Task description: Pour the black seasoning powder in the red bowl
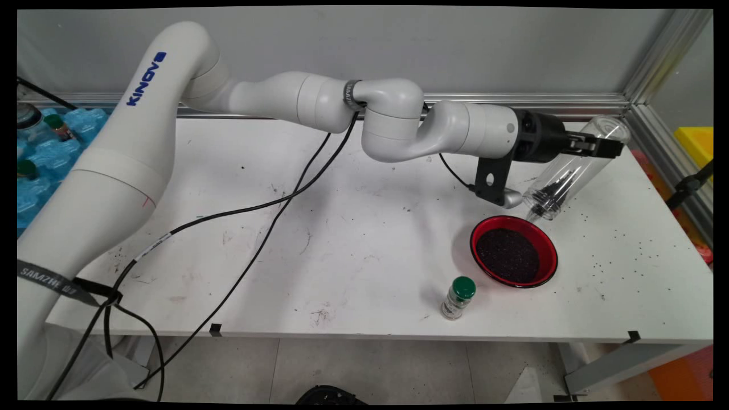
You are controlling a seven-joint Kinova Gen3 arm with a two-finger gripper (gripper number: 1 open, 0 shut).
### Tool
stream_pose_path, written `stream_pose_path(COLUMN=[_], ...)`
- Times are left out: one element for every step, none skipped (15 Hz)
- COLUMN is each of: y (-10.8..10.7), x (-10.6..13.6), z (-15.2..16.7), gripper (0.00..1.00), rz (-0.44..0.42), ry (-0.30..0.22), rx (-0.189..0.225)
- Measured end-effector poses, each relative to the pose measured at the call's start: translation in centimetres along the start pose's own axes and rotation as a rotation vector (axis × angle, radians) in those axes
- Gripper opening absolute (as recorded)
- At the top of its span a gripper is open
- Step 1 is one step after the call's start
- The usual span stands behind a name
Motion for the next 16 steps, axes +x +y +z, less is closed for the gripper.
stream_pose_path(y=[-0.02,-0.05,-0.06,-0.08,-0.1,-0.11,-0.12,-0.13,-0.13,-0.14,-0.14,-0.14,-0.15,-0.14,-0.14,-0.12], x=[-0.02,-0.04,-0.06,-0.07,-0.09,-0.11,-0.13,-0.15,-0.16,-0.18,-0.19,-0.21,-0.22,-0.23,-0.24,-0.26], z=[0.02,0.03,0.03,0.04,0.05,0.07,0.09,0.1,0.11,0.12,0.13,0.12,0.11,0.09,0.08,0.04], gripper=[0.0,0.0,0.0,0.0,0.0,0.0,0.0,0.0,0.0,0.0,0.0,0.0,0.0,0.0,0.0,0.0], rz=[0.001,0.001,0.001,0.002,0.002,0.002,0.002,0.002,0.002,0.002,0.002,0.001,-0.001,-0.004,-0.007,-0.015], ry=[-0.001,-0.002,-0.002,-0.003,-0.004,-0.005,-0.005,-0.006,-0.007,-0.007,-0.007,-0.006,-0.006,-0.004,-0.002,0.001], rx=[0.001,0.002,0.003,0.004,0.004,0.005,0.005,0.006,0.006,0.007,0.006,0.006,0.006,0.005,0.003,0.0])
